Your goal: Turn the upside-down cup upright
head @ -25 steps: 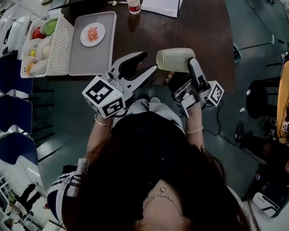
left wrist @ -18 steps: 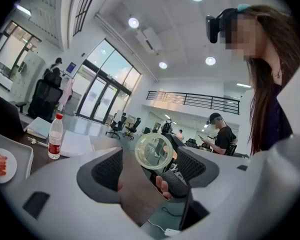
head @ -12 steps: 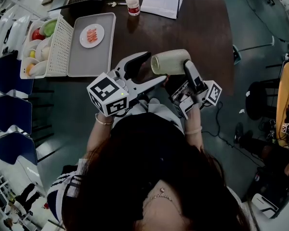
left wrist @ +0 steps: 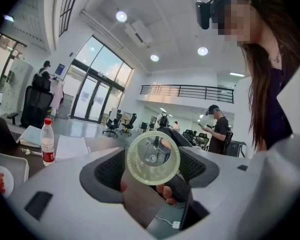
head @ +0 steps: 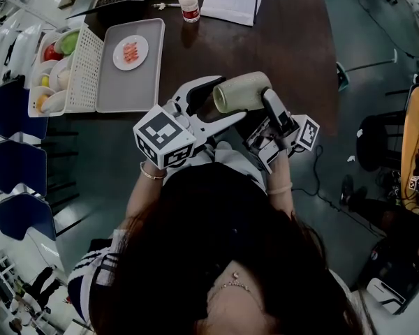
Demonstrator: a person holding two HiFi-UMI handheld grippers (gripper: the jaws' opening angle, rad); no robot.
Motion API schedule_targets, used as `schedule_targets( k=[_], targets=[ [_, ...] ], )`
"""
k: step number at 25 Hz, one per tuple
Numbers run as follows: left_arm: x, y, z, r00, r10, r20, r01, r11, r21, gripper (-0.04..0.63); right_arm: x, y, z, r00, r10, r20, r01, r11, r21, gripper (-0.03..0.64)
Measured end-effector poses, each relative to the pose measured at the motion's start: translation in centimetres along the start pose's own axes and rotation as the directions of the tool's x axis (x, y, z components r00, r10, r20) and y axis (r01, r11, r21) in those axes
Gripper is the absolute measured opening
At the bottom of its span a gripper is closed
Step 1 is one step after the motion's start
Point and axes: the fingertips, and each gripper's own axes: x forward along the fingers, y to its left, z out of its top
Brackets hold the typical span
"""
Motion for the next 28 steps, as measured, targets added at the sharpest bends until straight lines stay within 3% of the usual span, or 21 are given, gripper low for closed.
schedule_targets(
  k=[3,28],
  targets=[
    [0.05,-0.19,-0.04,1.000,-0.001,0.005,0.000,1.000,0.007,0.311,-0.07,-0.07,-0.03,1.000,0.004,0.002,-0.004,1.000,0.008,0.373],
    [0.01,-0.26,0.09,1.000,0.015,0.020,-0.016,0.999,0.028,0.309,-0.52,-0.57,-0.05,0.999,0.032,-0.008,-0.032,0.999,0.018,0.373]
  ],
)
